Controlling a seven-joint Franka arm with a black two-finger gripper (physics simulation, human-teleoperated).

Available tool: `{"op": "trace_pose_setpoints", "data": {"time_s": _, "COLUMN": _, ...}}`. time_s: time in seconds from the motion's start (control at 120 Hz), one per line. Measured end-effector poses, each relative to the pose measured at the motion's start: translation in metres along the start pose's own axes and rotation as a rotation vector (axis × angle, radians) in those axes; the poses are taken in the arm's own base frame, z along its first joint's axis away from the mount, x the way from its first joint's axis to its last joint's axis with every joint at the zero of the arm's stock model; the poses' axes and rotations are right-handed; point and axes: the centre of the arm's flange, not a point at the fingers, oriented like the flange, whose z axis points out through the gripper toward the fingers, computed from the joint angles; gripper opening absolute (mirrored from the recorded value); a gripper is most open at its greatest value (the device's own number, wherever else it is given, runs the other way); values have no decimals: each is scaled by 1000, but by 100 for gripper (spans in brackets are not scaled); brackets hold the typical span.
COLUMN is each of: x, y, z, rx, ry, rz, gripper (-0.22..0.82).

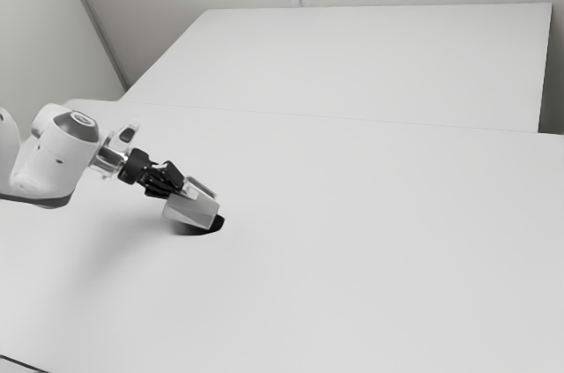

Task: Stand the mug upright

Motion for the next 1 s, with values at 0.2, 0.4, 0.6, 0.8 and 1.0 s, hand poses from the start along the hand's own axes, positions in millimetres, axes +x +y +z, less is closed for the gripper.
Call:
{"op": "trace_pose_setpoints", "data": {"time_s": 0.2, "x": -8, "y": 36, "z": -25, "rx": 41, "ry": 31, "rz": 84, "gripper": -16}}
{"op": "trace_pose_setpoints", "data": {"time_s": 0.4, "x": 4, "y": 95, "z": -39, "rx": 176, "ry": -38, "rz": 239, "gripper": -17}}
{"op": "trace_pose_setpoints", "data": {"time_s": 0.6, "x": -1, "y": 164, "z": -23, "rx": 416, "ry": -205, "rz": 385, "gripper": -17}}
{"op": "trace_pose_setpoints", "data": {"time_s": 0.8, "x": -41, "y": 209, "z": 5, "rx": 593, "ry": -289, "rz": 435, "gripper": -17}}
{"op": "trace_pose_setpoints", "data": {"time_s": 1.0, "x": -76, "y": 214, "z": 35, "rx": 720, "ry": -250, "rz": 461, "gripper": -17}}
